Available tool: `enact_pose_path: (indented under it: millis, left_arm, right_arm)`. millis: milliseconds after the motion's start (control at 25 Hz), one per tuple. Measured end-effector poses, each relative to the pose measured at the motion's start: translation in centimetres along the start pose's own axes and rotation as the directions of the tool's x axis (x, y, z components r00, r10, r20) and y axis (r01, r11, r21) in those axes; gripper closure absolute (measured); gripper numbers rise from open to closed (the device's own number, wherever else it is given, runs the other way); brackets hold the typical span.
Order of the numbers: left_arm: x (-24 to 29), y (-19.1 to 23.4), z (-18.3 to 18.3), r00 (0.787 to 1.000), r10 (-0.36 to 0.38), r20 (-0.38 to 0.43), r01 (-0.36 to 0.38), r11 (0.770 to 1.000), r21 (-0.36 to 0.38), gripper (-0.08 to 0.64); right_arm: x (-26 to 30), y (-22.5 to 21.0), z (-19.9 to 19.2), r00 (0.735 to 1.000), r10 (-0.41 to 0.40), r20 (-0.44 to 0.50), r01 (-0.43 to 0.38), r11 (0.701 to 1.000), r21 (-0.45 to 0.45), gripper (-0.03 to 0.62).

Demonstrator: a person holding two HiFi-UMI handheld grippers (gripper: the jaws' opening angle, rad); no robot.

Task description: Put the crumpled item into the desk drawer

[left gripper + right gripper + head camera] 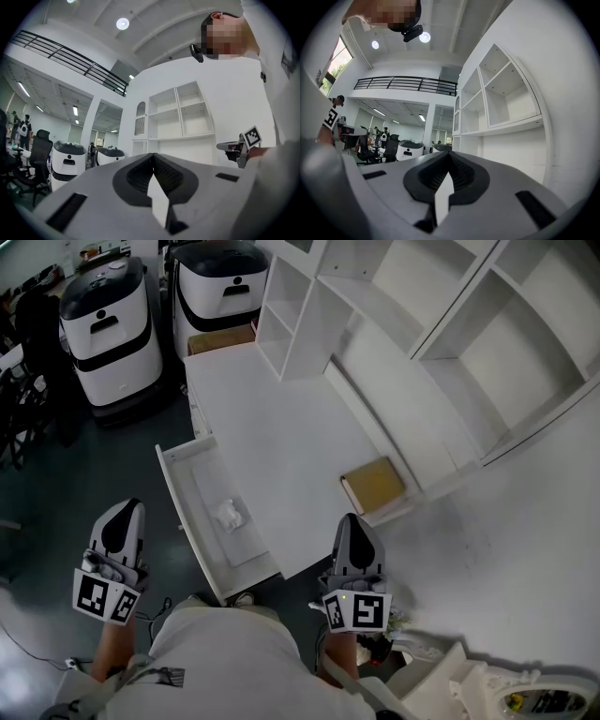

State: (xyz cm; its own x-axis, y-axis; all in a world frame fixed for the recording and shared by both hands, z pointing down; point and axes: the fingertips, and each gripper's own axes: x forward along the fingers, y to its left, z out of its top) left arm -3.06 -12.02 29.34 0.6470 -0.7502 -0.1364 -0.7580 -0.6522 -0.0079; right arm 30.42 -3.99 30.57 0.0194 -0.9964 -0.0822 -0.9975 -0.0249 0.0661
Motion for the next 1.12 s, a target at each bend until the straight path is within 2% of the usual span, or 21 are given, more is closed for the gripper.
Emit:
enact_pose_path:
  millis: [560,760,1120]
  left_arm:
    - [-1.1,-1.9,-1.4,0.999,0.04,0.014,-0.039,0.999,-0.012,0.545]
    - [-1.6,-1.9,-1.8,0.999,0.051,0.009,-0.051,0.999,-0.012,0.545]
    - [-2.9,-1.5,-2.5,0.997,0.073,0.004,-0.073,0.997,-0.016,0.545]
  right_arm:
    - [-0.2,-0.4,-1.9,1.0,0.03,0.002,-0.03,0.999,0.012,0.583]
    - [-0.1,0.3,-2.8,0.998,0.054,-0.017,-0.054,0.998,0.031,0.583]
    - [0.6,2.0,-2.6,0.996,0.091,0.004,-0.091,0.995,0.035,0.583]
